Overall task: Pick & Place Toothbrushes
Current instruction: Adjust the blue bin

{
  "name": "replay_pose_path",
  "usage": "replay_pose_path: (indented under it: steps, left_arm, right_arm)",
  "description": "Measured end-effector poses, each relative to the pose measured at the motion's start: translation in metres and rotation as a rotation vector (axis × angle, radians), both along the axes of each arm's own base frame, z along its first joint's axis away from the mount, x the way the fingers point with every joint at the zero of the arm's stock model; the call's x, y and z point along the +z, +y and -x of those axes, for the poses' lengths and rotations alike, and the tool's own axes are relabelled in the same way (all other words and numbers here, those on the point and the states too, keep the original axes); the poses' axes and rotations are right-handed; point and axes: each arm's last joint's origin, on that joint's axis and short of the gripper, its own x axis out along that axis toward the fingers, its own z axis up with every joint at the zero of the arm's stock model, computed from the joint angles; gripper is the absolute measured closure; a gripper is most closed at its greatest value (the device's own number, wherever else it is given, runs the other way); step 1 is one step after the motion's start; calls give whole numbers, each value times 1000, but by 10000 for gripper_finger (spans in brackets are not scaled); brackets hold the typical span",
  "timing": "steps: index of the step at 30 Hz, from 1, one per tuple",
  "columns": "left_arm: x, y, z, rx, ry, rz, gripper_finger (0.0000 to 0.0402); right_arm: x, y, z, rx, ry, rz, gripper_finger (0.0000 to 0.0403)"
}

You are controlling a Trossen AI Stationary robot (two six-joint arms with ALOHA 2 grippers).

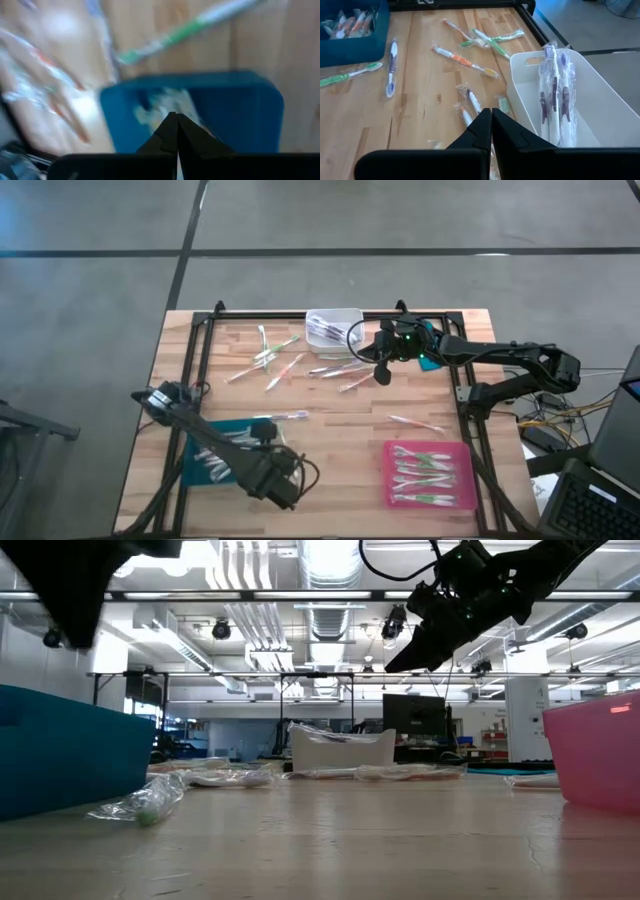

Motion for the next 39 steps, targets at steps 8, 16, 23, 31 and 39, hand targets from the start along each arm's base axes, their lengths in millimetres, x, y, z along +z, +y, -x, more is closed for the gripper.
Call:
replay_pose_path:
  steps: [8,16,23,31,39]
  left_arm:
    - [-43,-9,14,49,96,105,401]
    - [-64,-12,29,142,181,187,401]
    - [-60,-28,39,223,173,278,401]
    - [-61,-41,47,298,172,313,401]
    - [-50,-41,47,259,135,301,401]
  right_arm:
    - [0,0,0,0,-1,-2,394]
    - [0,1,0,0,-2,-6,394]
    - [0,1,0,2,-2,-4,394]
    - [0,1,0,-2,-3,-12,394]
    - [0,1,0,-10,-7,-29,394]
